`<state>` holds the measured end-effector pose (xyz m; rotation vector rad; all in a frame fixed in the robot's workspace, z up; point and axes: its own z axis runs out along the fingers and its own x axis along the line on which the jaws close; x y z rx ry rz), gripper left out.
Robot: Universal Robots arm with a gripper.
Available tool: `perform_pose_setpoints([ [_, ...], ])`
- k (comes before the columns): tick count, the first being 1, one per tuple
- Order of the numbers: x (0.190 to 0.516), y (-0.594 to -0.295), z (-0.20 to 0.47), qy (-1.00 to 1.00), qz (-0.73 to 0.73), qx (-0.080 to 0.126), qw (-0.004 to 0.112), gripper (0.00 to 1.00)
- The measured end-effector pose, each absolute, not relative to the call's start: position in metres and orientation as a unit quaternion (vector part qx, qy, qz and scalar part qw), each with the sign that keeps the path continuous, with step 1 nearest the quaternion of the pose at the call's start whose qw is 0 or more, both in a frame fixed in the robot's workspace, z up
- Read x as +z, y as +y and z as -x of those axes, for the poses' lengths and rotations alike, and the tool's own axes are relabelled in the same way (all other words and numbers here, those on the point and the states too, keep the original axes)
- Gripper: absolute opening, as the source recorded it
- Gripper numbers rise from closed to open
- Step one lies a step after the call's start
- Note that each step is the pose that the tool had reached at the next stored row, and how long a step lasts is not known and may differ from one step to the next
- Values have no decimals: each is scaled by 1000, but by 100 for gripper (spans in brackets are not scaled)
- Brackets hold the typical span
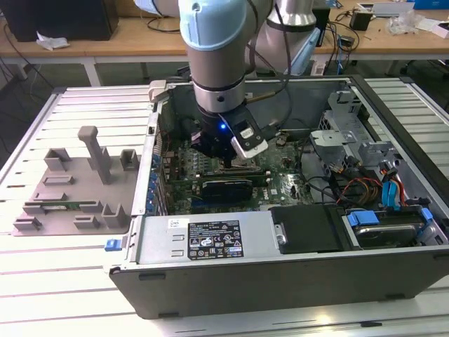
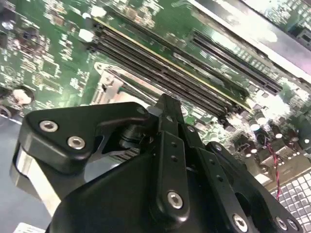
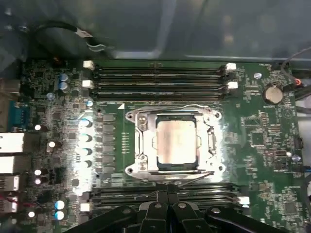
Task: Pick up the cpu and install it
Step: 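Install the second cpu locking lever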
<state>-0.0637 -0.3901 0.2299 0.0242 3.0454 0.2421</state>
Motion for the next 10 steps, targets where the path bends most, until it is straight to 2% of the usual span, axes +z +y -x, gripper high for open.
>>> perform_pose_setpoints([
  [1,223,-390,78,996,-8,83,43,11],
  [2,214,-392,83,994,-9,101,43,11],
  [3,211,-392,85,993,-9,107,43,11],
  [10,200,-393,86,993,-9,113,43,11],
])
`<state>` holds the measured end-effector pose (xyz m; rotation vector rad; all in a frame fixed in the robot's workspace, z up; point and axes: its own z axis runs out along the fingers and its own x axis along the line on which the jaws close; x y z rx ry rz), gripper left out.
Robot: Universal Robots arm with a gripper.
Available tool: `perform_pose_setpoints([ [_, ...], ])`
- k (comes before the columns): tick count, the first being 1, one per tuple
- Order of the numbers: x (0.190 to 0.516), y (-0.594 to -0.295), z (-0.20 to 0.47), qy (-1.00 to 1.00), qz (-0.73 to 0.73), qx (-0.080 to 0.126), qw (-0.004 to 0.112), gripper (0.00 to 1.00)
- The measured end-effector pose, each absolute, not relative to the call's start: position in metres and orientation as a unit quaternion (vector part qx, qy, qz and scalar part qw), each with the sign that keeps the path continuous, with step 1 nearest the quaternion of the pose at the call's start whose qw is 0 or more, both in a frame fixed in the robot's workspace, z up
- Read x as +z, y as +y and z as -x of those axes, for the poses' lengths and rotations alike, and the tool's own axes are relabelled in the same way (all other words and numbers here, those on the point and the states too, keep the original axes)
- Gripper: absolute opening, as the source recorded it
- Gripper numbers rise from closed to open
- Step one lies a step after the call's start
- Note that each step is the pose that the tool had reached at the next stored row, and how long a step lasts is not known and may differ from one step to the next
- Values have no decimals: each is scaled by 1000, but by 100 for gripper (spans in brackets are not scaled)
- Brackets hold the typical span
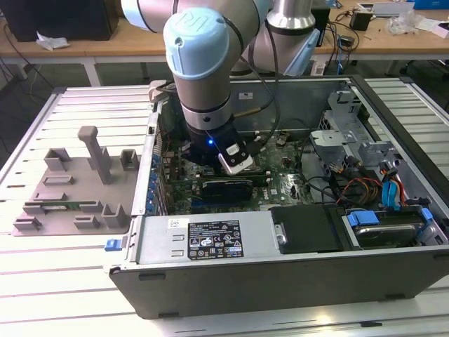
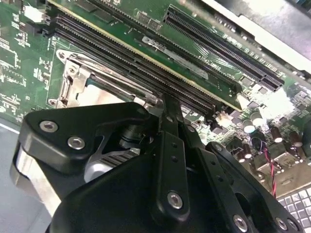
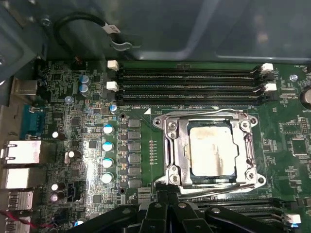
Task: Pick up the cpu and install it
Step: 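Install the second cpu locking lever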
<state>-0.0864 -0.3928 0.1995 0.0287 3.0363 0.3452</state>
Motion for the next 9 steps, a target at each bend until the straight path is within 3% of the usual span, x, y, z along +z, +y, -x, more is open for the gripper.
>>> perform_pose_setpoints([
  [3,198,-393,87,991,-10,128,43,11],
  [9,198,-393,86,991,-10,128,43,11],
])
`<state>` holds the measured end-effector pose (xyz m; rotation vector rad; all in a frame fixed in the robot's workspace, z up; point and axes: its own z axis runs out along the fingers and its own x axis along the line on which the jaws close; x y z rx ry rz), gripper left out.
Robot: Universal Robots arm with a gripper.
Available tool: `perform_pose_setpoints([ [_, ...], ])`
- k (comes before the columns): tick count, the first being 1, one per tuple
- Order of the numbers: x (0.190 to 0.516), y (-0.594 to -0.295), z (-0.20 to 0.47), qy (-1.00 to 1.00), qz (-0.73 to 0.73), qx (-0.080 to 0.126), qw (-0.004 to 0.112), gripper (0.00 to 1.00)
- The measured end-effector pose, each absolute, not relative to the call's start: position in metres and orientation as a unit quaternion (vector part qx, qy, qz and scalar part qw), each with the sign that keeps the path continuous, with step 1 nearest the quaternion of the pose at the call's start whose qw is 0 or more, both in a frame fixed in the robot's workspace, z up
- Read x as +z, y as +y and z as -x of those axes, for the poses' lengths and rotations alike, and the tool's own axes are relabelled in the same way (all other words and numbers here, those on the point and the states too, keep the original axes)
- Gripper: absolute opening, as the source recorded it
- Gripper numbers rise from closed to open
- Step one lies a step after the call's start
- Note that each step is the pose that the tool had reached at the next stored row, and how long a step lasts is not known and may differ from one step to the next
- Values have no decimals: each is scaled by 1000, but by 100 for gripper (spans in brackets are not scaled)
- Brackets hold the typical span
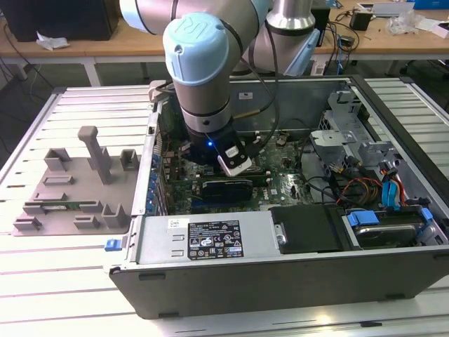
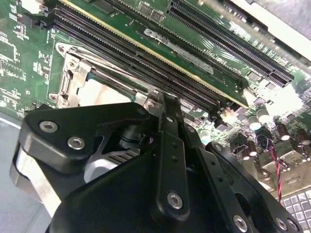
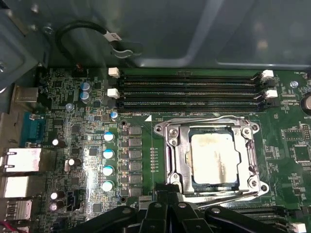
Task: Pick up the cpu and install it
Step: 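Install the second cpu locking lever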
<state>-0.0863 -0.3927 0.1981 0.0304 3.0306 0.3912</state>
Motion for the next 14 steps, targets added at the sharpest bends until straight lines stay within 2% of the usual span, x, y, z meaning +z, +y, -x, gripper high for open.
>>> perform_pose_setpoints([
  [14,225,-393,85,991,-11,128,43,11],
])
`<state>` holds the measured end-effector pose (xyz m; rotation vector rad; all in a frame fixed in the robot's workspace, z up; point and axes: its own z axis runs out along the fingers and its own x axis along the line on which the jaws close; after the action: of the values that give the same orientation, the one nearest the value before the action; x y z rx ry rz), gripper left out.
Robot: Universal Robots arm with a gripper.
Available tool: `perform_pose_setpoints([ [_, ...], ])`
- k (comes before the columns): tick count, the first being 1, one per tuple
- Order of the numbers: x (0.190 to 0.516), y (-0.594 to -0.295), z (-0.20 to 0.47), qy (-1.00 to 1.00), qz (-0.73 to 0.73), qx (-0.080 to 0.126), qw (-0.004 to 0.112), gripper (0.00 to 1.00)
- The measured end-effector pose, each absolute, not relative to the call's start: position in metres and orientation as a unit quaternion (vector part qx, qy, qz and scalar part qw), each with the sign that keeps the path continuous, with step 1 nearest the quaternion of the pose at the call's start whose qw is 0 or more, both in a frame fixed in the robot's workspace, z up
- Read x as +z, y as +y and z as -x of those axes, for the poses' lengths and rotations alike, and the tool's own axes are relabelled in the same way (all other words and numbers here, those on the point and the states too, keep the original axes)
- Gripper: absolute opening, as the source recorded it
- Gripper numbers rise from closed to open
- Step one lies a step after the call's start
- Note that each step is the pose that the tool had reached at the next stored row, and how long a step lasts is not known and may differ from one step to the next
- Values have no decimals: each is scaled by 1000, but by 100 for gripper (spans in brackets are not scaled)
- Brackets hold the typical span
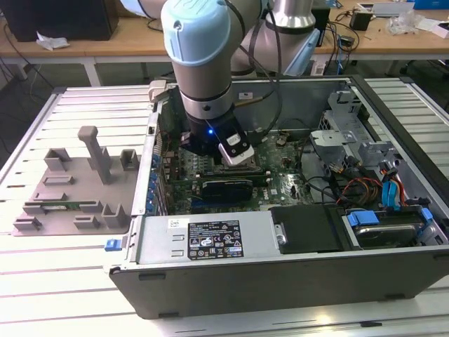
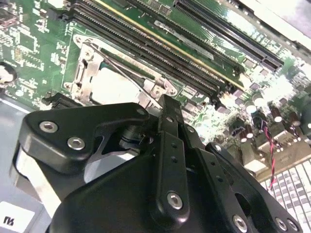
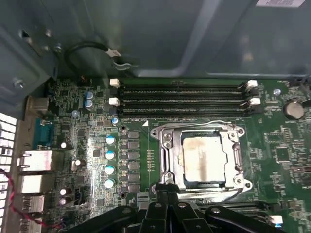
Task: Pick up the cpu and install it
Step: 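Install the second cpu locking lever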
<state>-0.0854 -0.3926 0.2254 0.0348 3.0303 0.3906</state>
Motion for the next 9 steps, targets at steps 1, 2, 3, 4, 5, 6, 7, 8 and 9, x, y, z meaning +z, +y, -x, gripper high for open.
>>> perform_pose_setpoints([
  [1,227,-393,85,991,-12,128,43,11],
  [2,229,-393,85,991,-12,128,43,11],
  [3,232,-393,85,991,-13,128,43,11],
  [4,237,-393,85,991,-14,128,43,11],
  [5,238,-393,85,991,-14,128,43,11],
  [6,241,-393,85,991,-14,127,43,11],
  [7,243,-393,85,991,-15,127,43,11],
  [8,245,-393,85,991,-15,127,43,11],
  [9,248,-393,85,991,-16,127,44,11],
])
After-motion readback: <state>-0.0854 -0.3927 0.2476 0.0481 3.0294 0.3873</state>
